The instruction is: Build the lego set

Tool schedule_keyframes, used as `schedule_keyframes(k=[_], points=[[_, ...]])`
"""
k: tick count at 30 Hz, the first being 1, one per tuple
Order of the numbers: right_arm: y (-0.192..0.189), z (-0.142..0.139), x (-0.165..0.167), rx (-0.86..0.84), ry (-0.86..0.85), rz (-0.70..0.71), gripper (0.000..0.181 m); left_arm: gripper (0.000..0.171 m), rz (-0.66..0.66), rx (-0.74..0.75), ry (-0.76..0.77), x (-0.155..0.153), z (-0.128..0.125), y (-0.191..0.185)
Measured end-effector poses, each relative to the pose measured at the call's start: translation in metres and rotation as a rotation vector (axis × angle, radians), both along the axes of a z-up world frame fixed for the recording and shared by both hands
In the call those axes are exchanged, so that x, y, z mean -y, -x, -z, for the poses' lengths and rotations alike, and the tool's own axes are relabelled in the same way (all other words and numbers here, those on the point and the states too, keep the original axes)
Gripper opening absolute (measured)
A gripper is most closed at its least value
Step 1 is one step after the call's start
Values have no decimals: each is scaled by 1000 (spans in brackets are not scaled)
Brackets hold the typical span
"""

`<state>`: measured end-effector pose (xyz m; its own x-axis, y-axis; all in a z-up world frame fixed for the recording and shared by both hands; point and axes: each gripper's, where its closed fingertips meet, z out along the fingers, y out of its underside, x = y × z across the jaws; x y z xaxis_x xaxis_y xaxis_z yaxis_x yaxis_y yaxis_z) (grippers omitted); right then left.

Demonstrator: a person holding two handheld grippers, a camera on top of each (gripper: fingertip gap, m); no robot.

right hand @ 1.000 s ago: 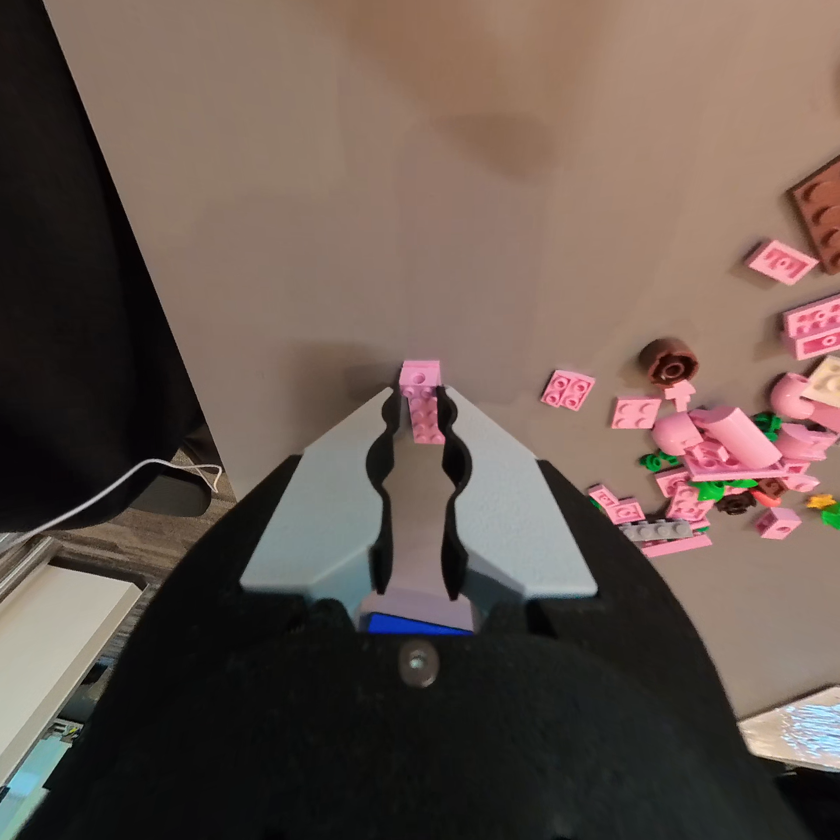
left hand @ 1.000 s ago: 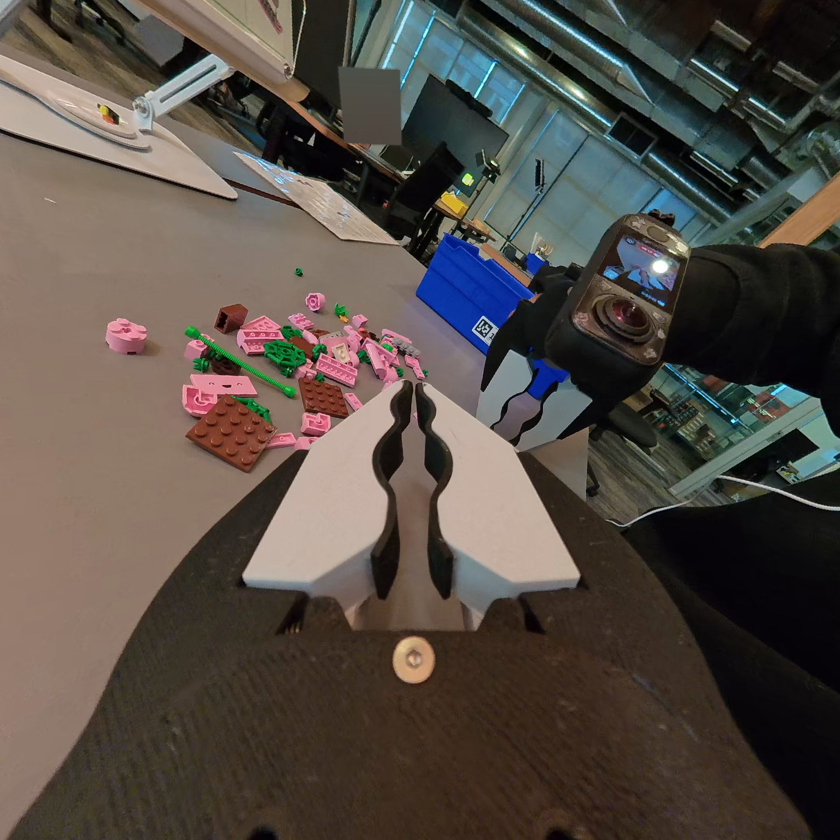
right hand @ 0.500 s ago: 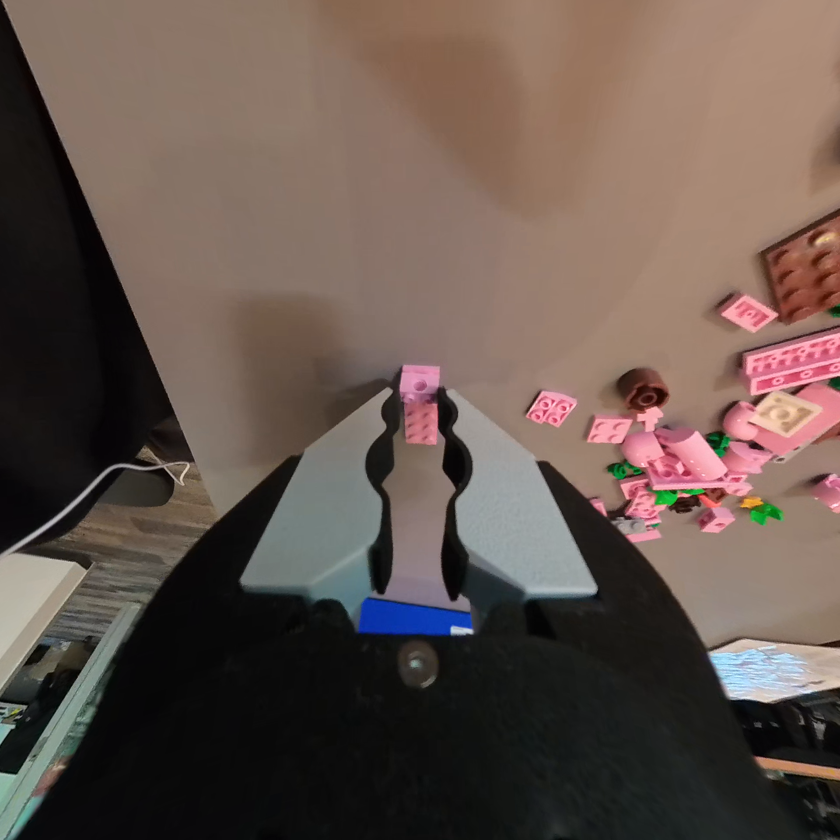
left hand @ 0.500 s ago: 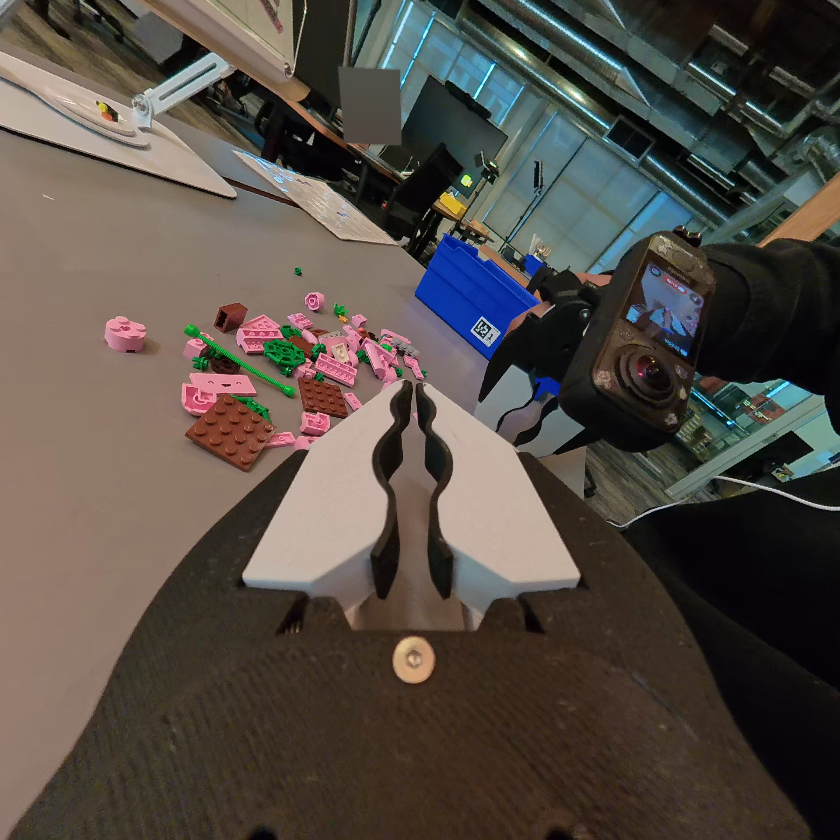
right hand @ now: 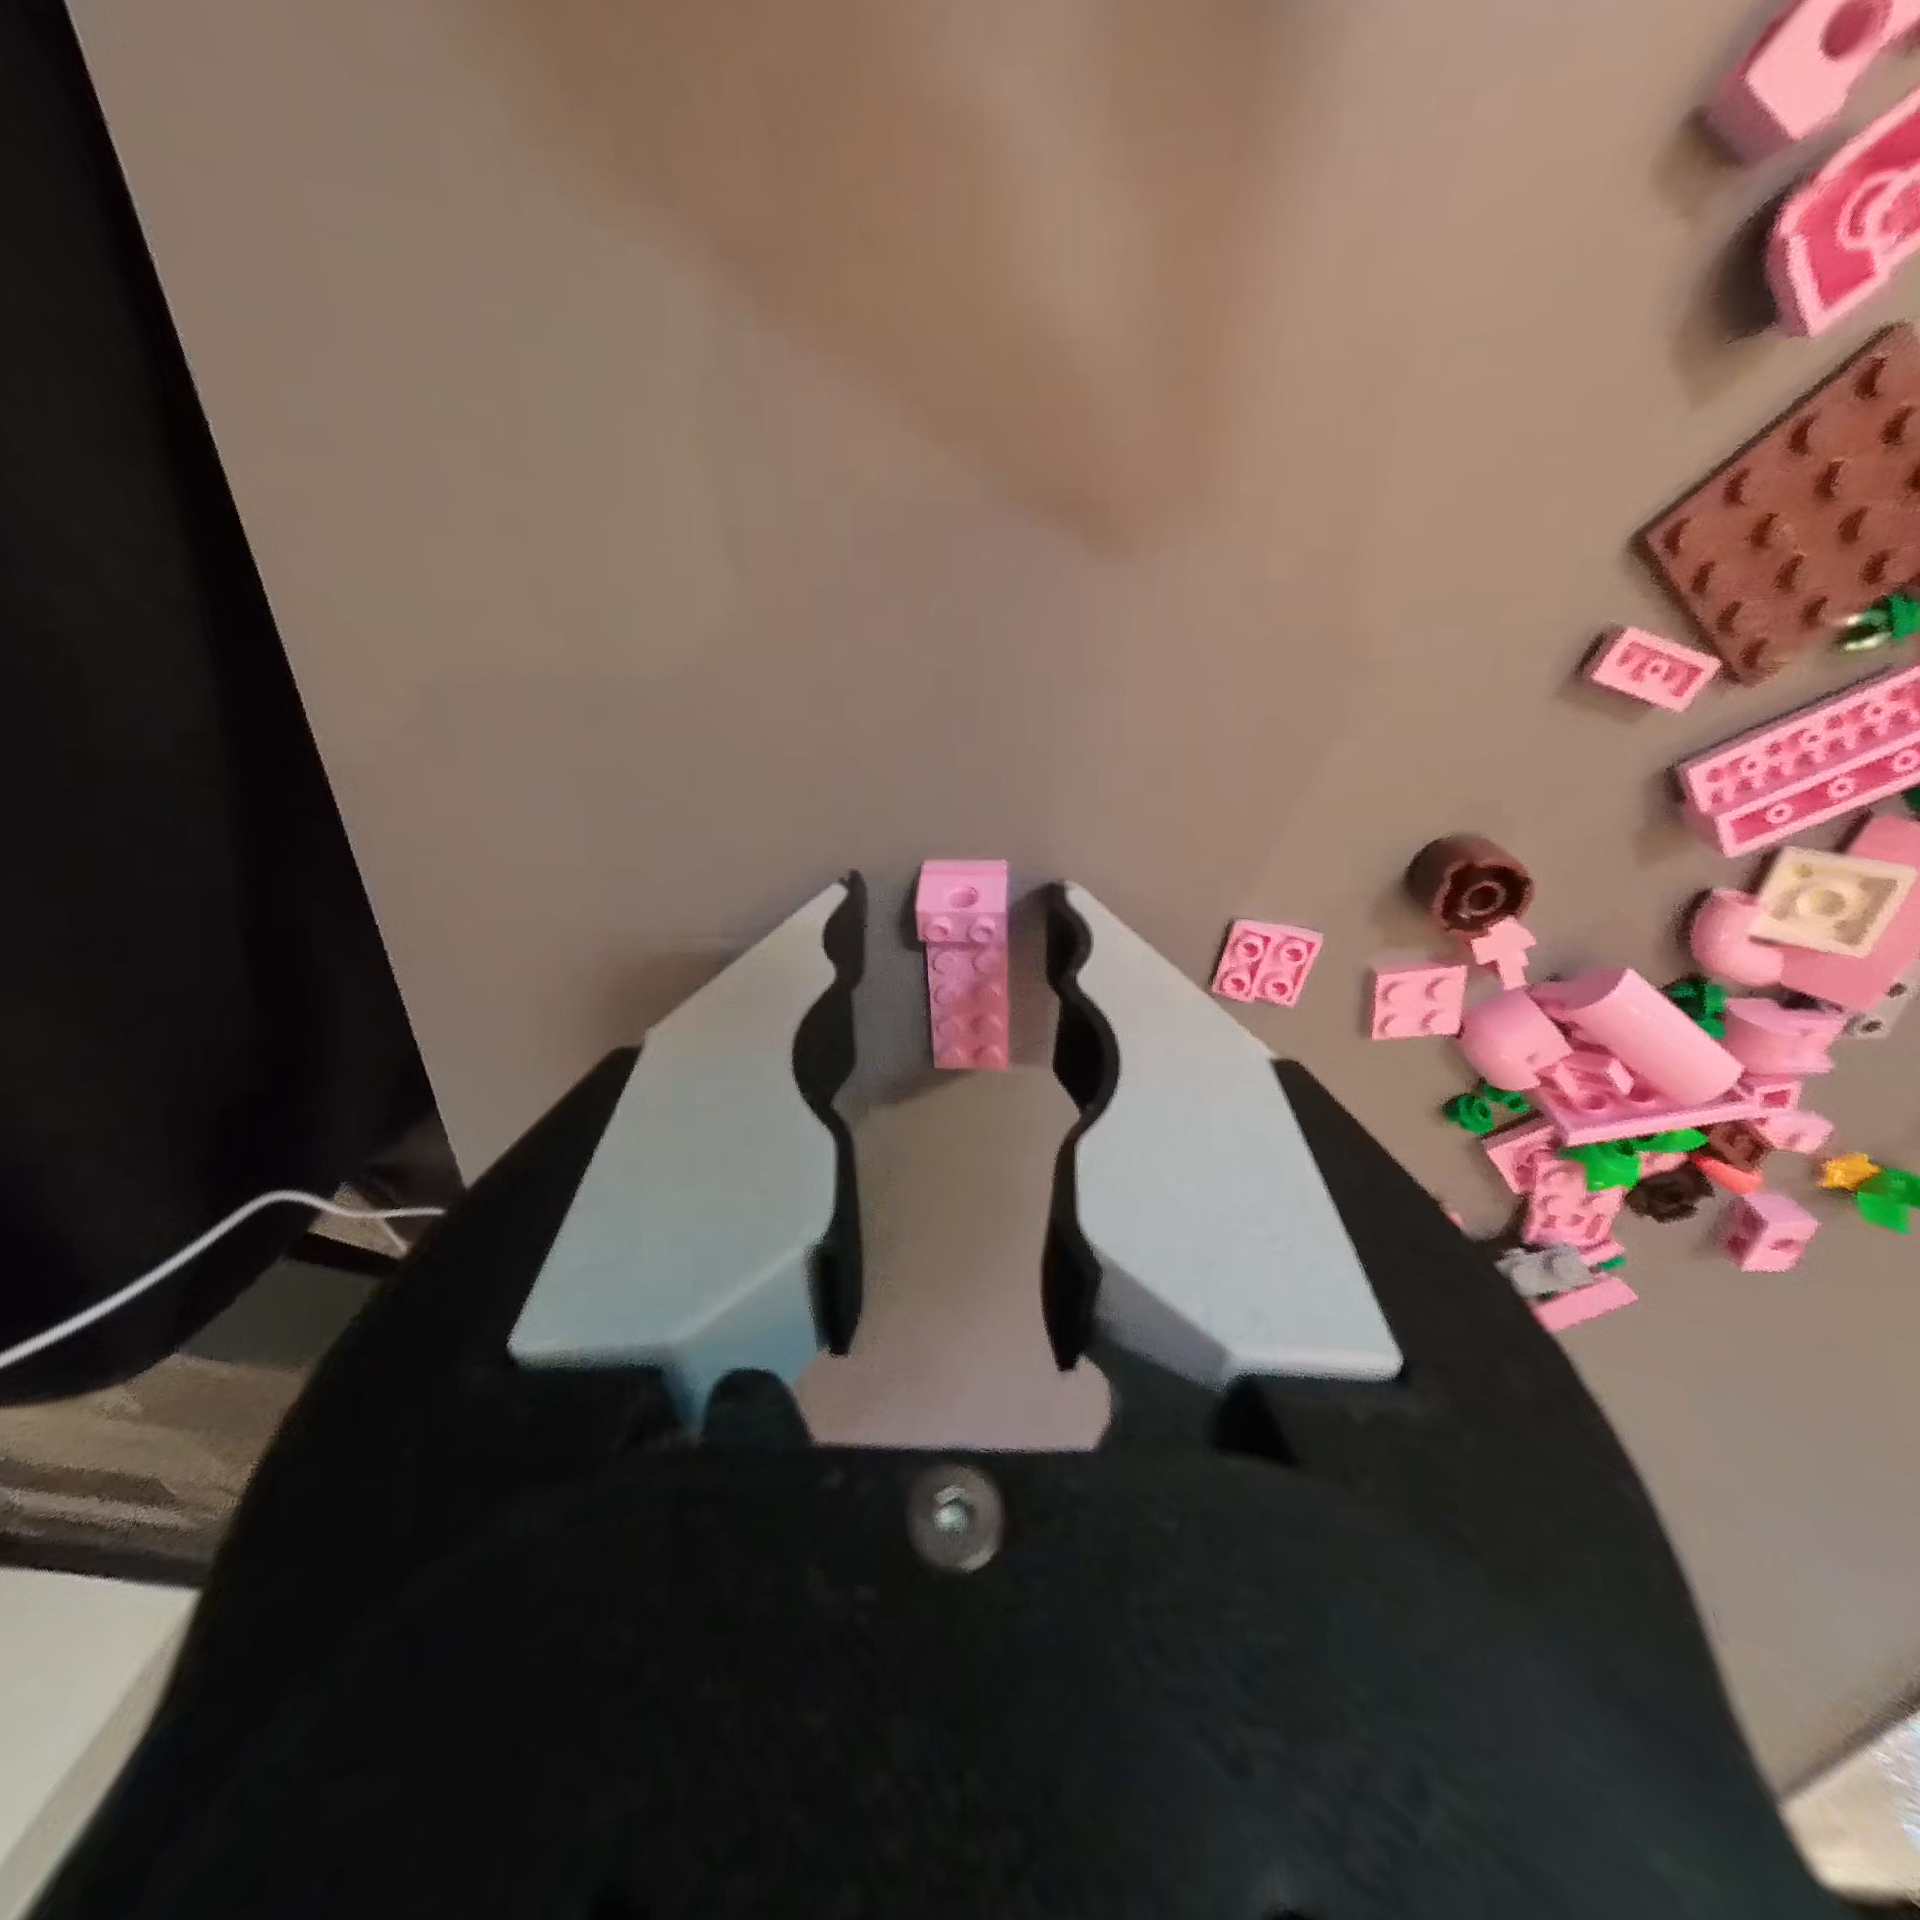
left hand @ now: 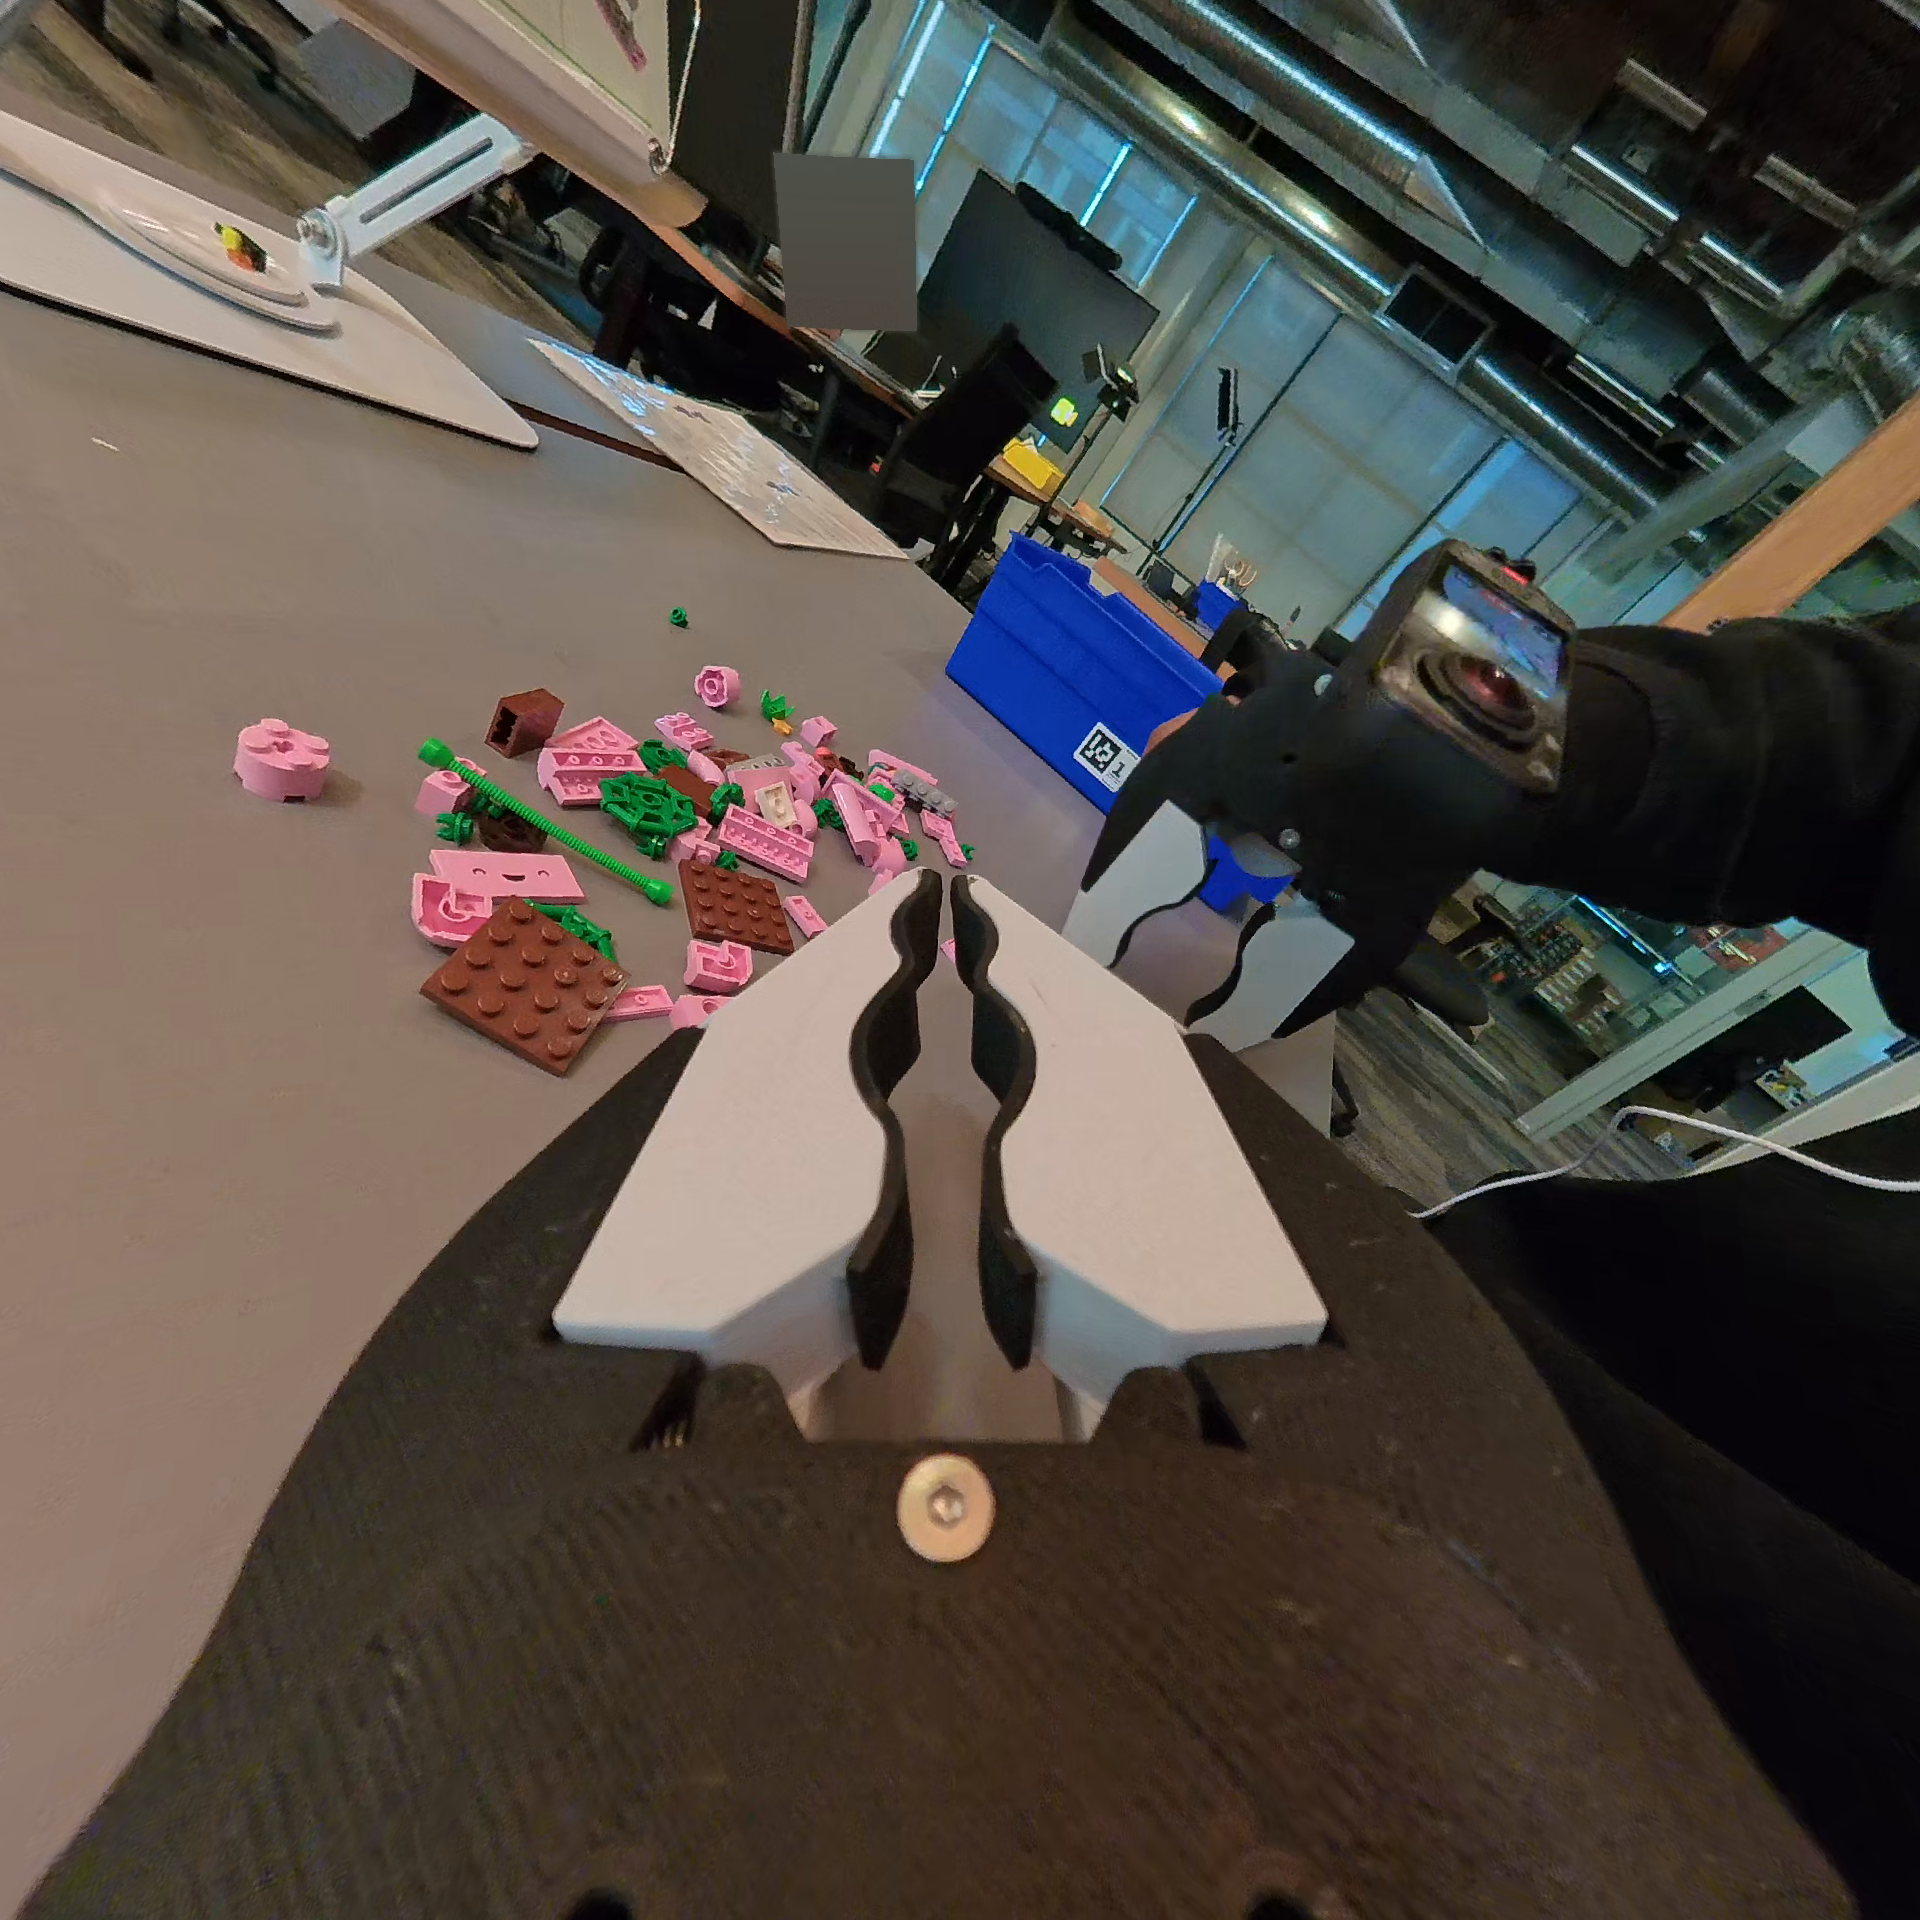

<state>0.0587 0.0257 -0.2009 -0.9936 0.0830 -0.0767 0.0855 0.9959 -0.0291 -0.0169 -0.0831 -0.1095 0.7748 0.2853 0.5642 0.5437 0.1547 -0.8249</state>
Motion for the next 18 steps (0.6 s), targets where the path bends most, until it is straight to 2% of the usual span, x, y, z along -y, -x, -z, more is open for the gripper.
schedule_keyframes(k=[5,9,11,18], points=[[-1,-3,1,5,77,34,33,0,1,5,-1,0,0,0],[-1,-8,4,-3,130,43,24,0,1,7,-2,0,1,1],[-1,-9,4,-10,130,37,15,0,2,8,-1,0,1,1],[-1,-8,7,-25,92,-4,14,0,3,12,-6,0,1,1]])
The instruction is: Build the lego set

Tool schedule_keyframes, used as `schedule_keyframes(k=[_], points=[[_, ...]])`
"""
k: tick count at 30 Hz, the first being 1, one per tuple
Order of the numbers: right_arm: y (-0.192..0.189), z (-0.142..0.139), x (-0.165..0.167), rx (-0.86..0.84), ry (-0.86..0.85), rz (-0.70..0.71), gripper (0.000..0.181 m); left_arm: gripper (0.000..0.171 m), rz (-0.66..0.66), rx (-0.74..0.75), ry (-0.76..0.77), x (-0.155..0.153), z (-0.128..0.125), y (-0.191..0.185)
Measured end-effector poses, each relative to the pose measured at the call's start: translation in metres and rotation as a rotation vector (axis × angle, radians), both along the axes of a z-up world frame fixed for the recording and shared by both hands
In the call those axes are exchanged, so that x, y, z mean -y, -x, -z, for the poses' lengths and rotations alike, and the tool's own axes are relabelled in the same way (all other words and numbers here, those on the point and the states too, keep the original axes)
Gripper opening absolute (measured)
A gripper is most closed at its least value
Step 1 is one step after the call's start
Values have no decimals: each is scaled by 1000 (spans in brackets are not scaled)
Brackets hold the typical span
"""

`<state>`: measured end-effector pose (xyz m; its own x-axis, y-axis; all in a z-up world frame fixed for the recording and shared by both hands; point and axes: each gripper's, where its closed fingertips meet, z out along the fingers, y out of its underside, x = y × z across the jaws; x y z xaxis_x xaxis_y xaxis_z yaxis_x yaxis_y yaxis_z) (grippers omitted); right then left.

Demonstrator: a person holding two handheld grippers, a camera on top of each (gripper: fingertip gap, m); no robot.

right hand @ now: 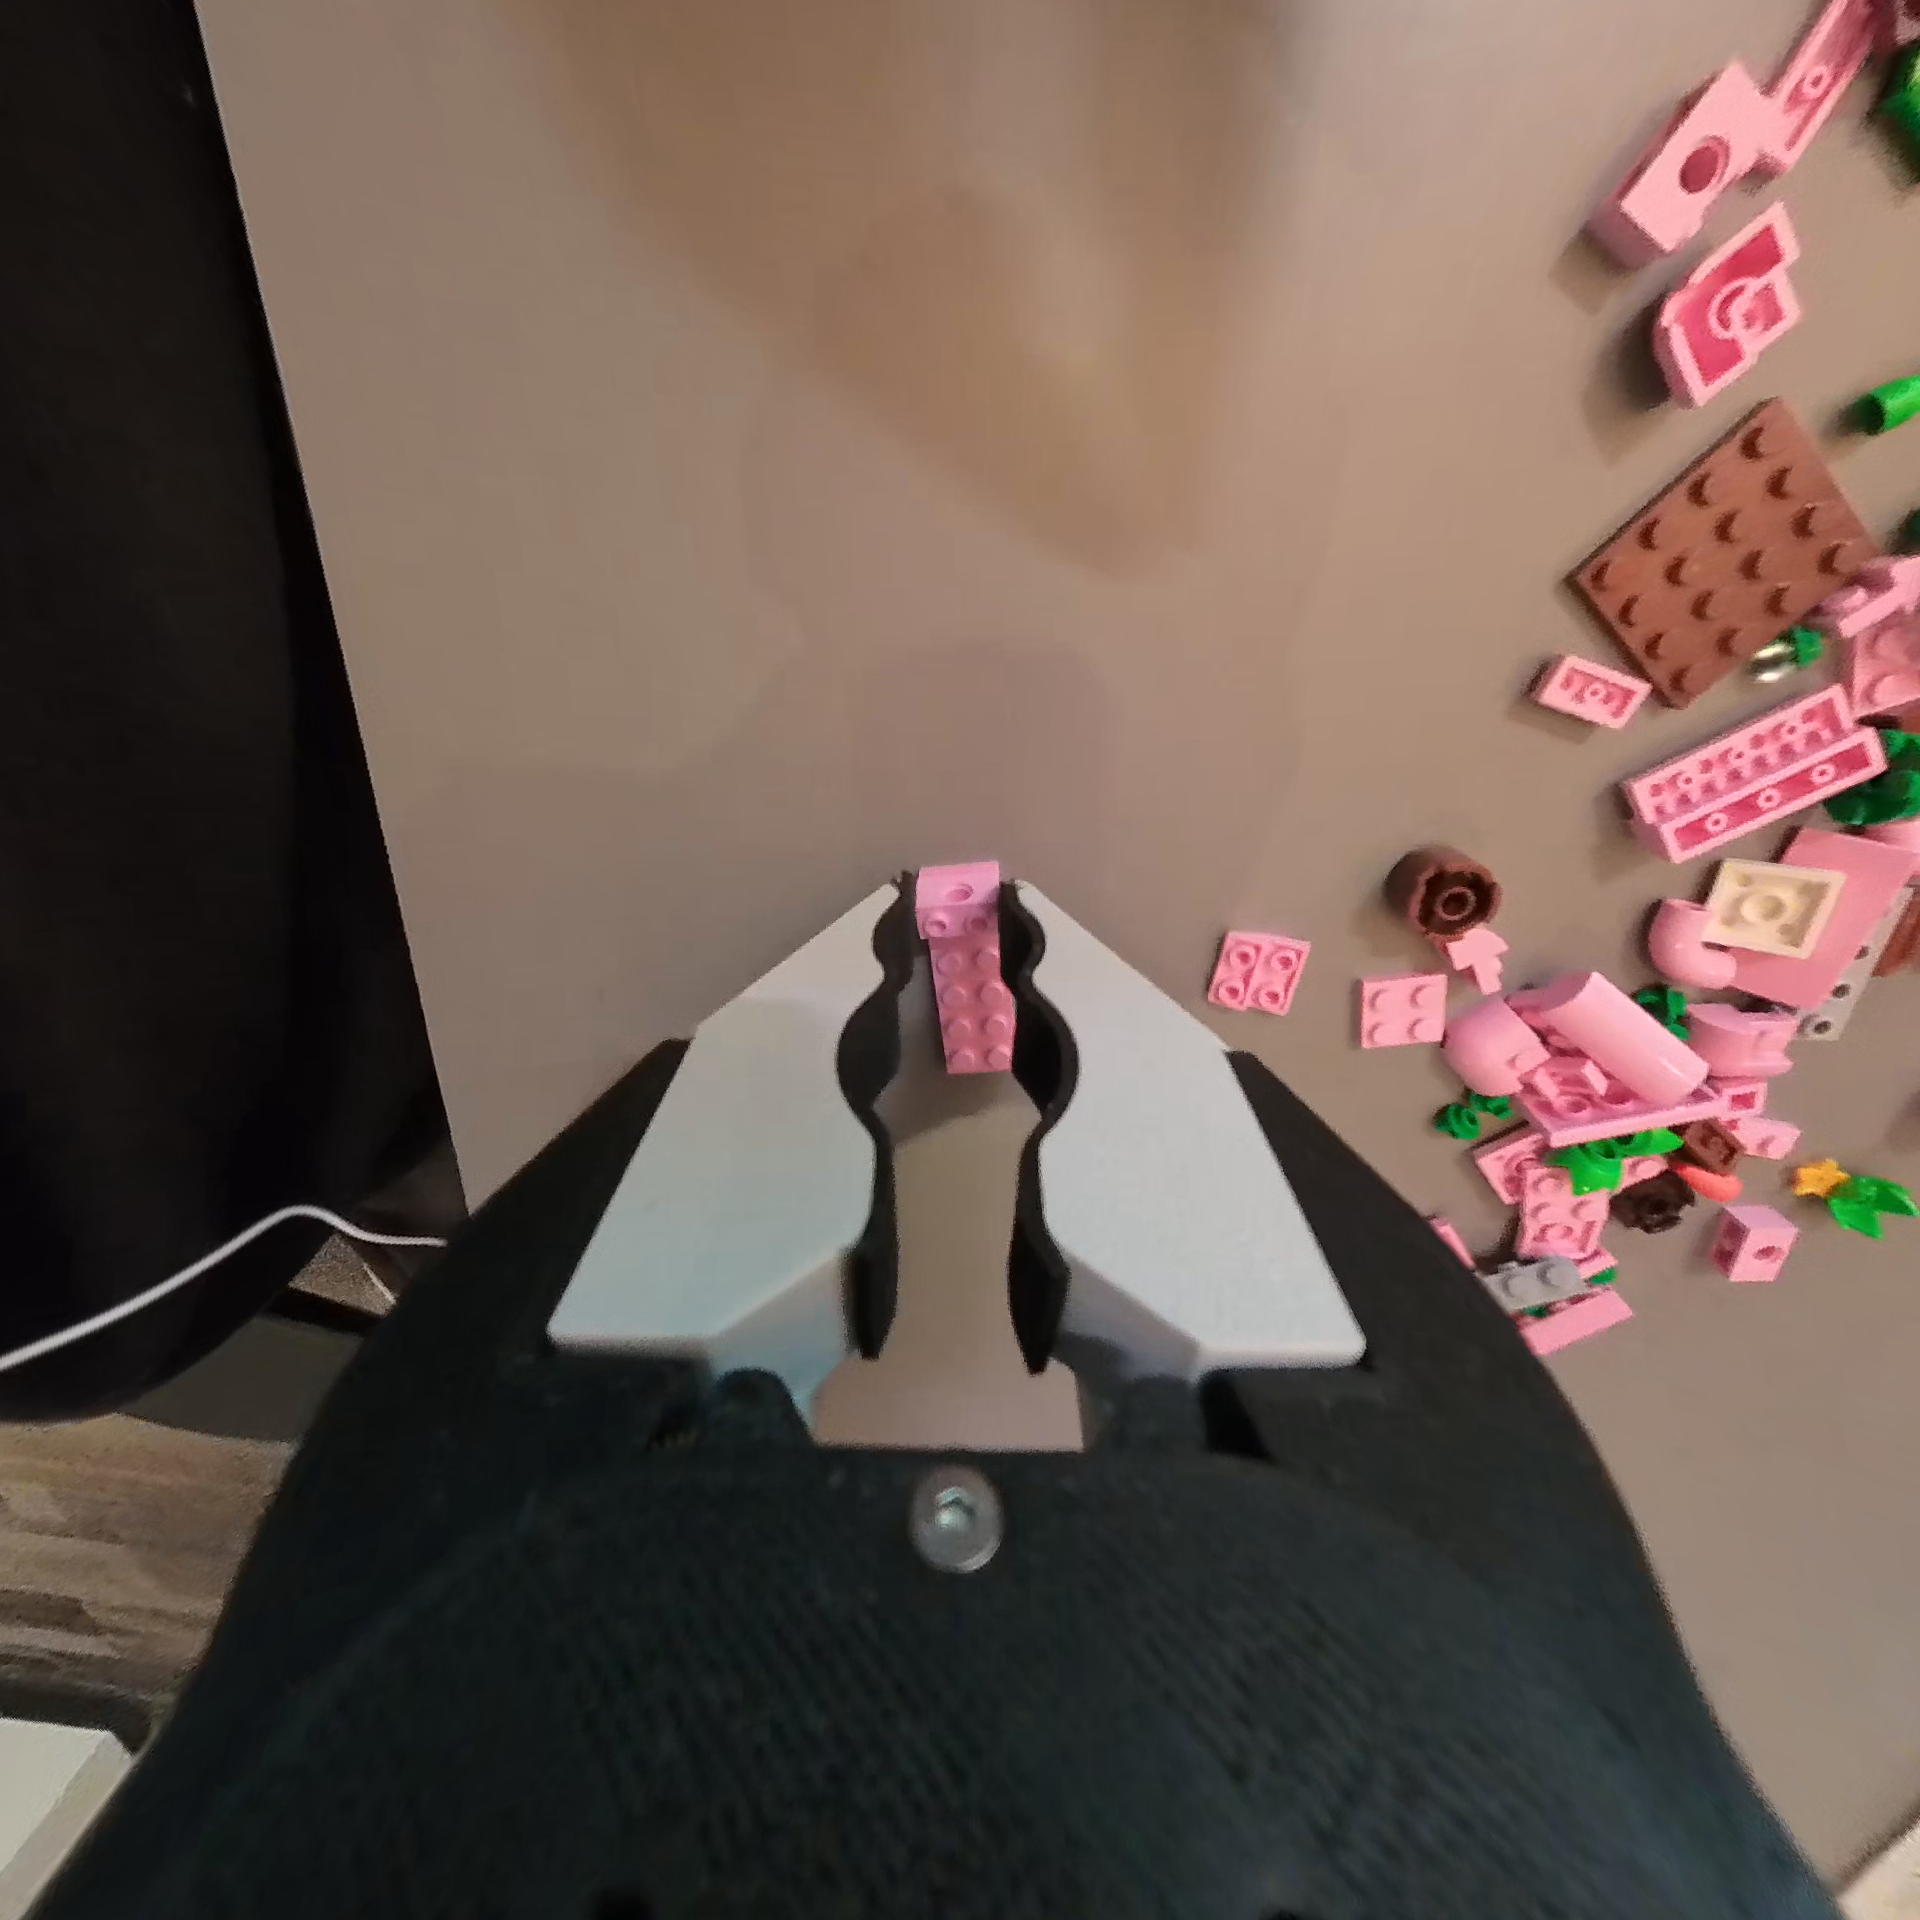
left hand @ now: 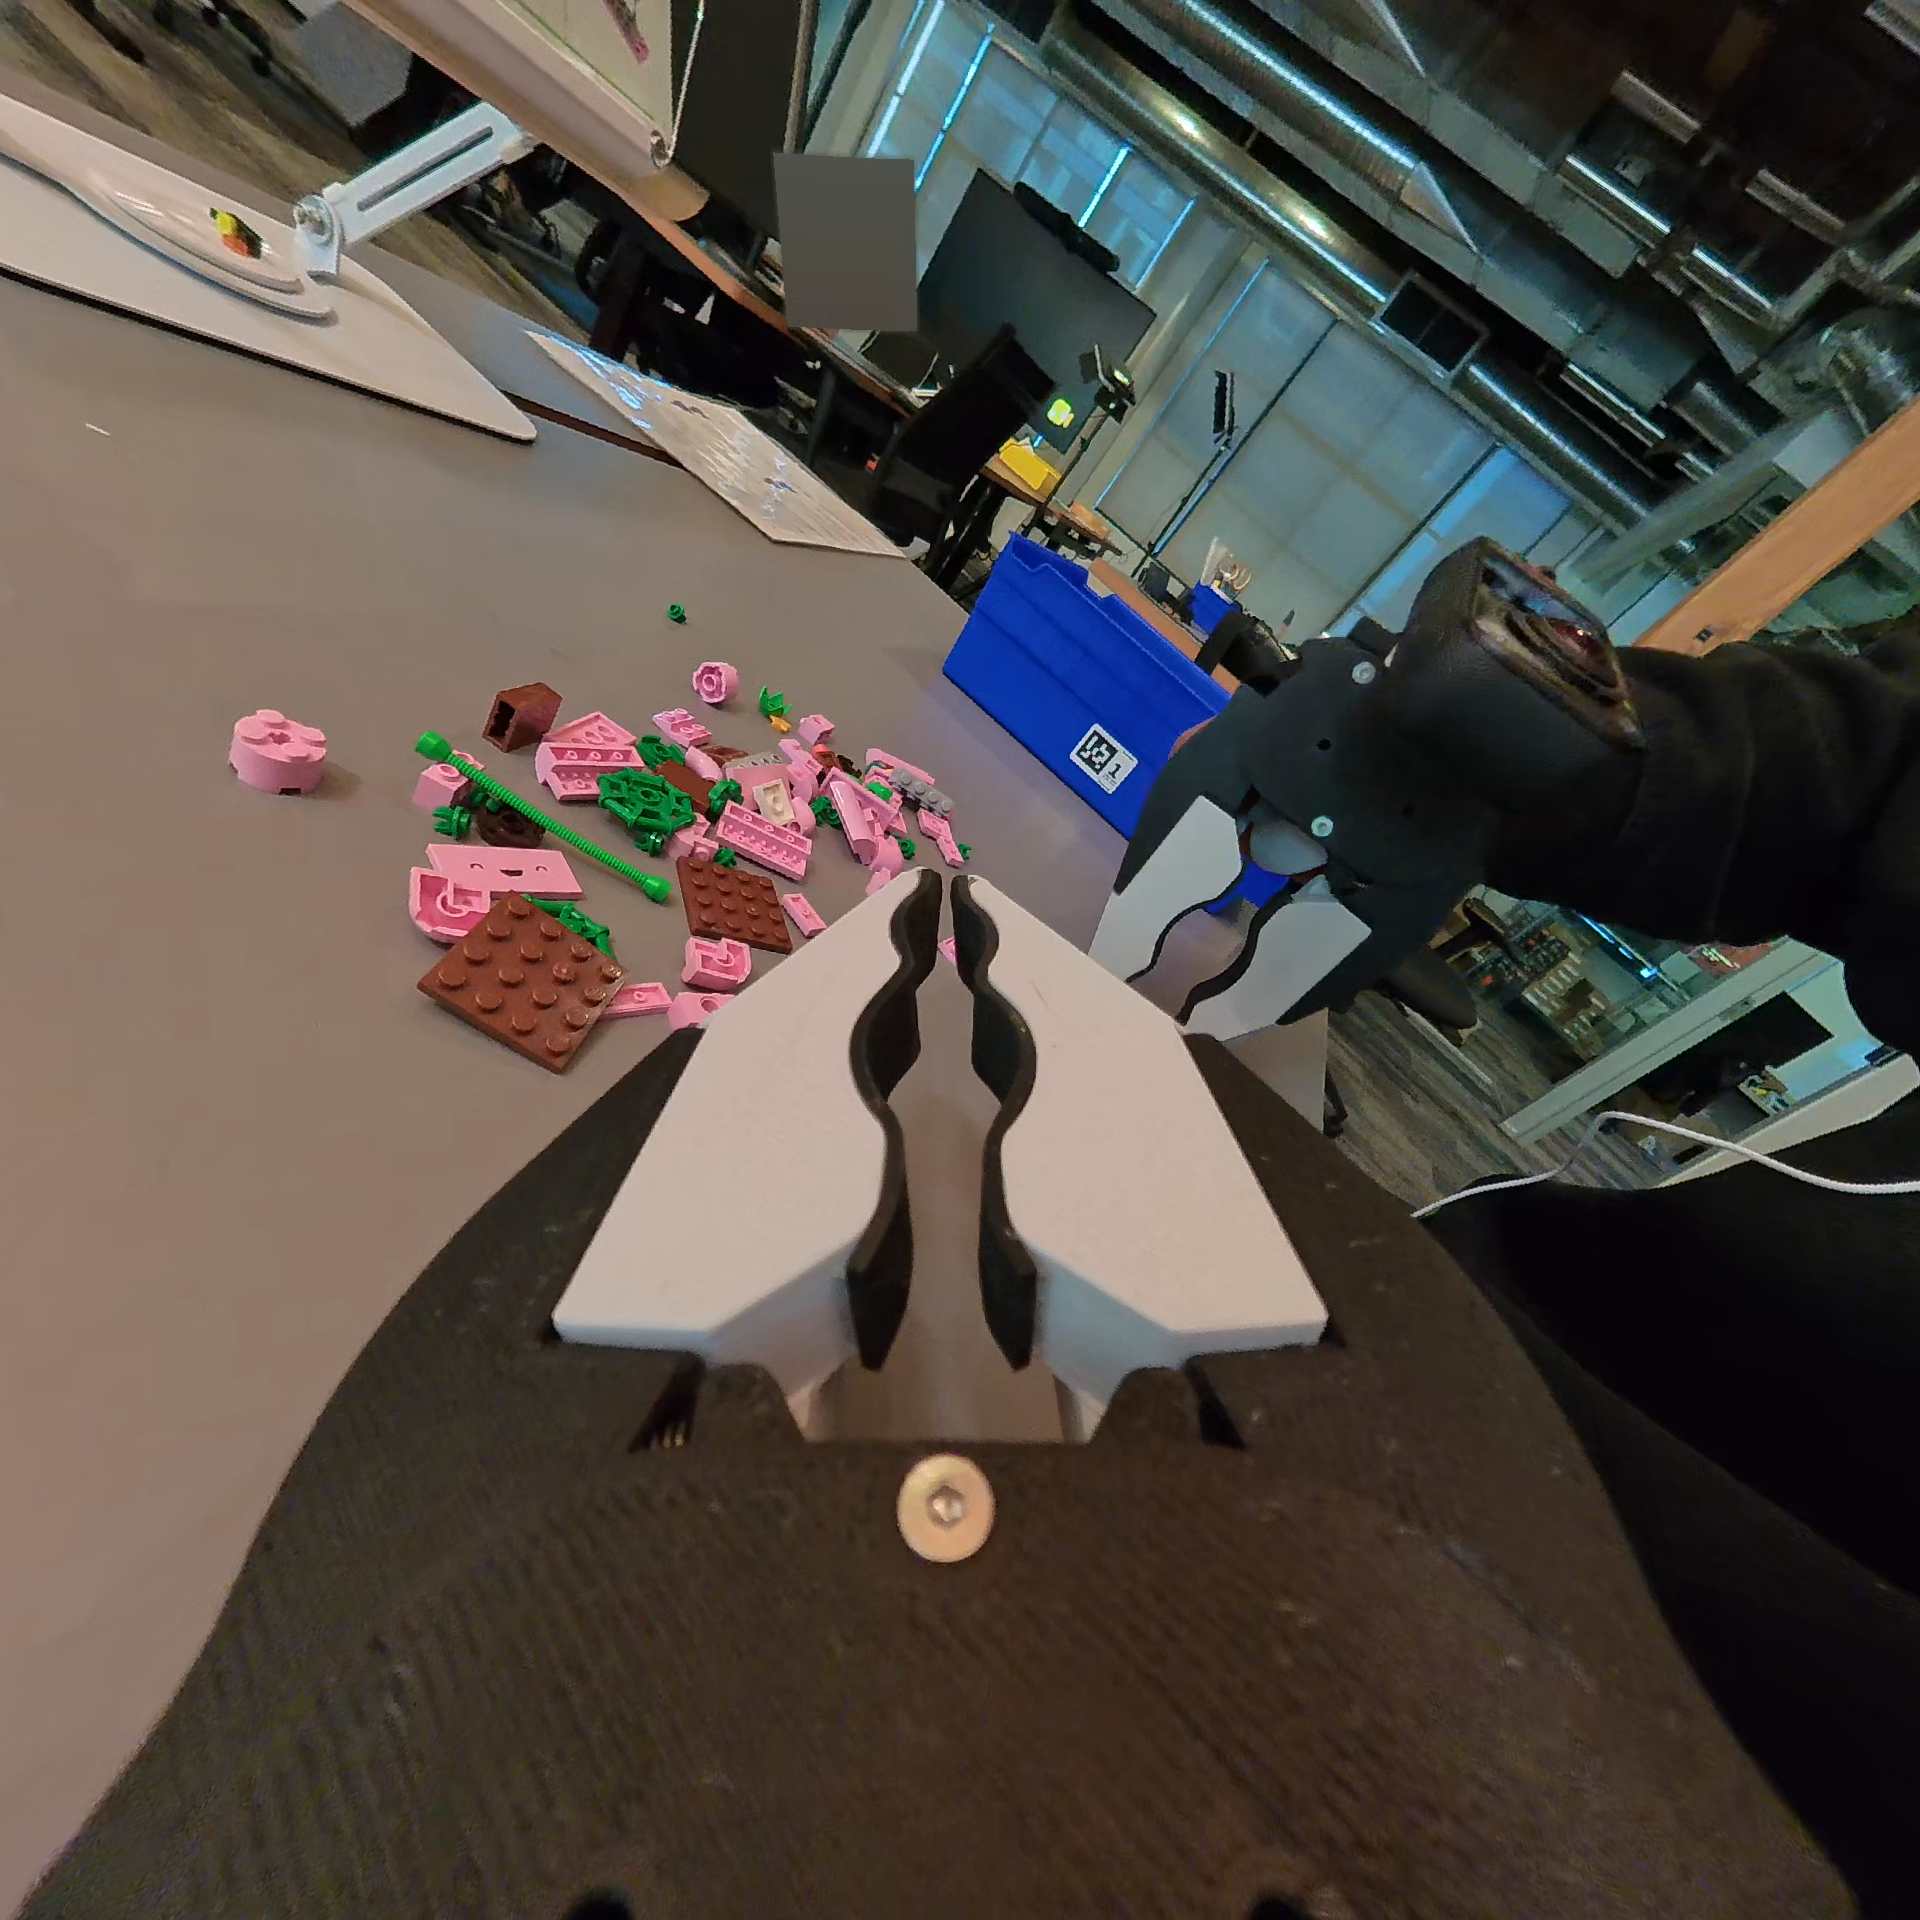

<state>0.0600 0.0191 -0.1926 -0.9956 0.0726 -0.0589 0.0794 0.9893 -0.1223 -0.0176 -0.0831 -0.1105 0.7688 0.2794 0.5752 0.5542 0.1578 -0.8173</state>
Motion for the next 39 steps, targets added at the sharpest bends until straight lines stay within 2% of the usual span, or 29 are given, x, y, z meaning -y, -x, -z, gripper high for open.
schedule_keyframes(k=[17,31,32,35,39], points=[[-2,3,3,50,-254,-104,13,0,4,10,-5,0,0,0],[-3,3,5,17,-131,-66,15,0,5,6,-4,0,0,-1],[-3,4,6,14,-114,-54,16,0,4,6,-3,0,0,-1],[-4,6,3,4,-81,-21,35,0,3,9,-3,0,0,-1],[-5,0,2,-11,-6,39,36,0,4,8,4,-1,1,-1]])
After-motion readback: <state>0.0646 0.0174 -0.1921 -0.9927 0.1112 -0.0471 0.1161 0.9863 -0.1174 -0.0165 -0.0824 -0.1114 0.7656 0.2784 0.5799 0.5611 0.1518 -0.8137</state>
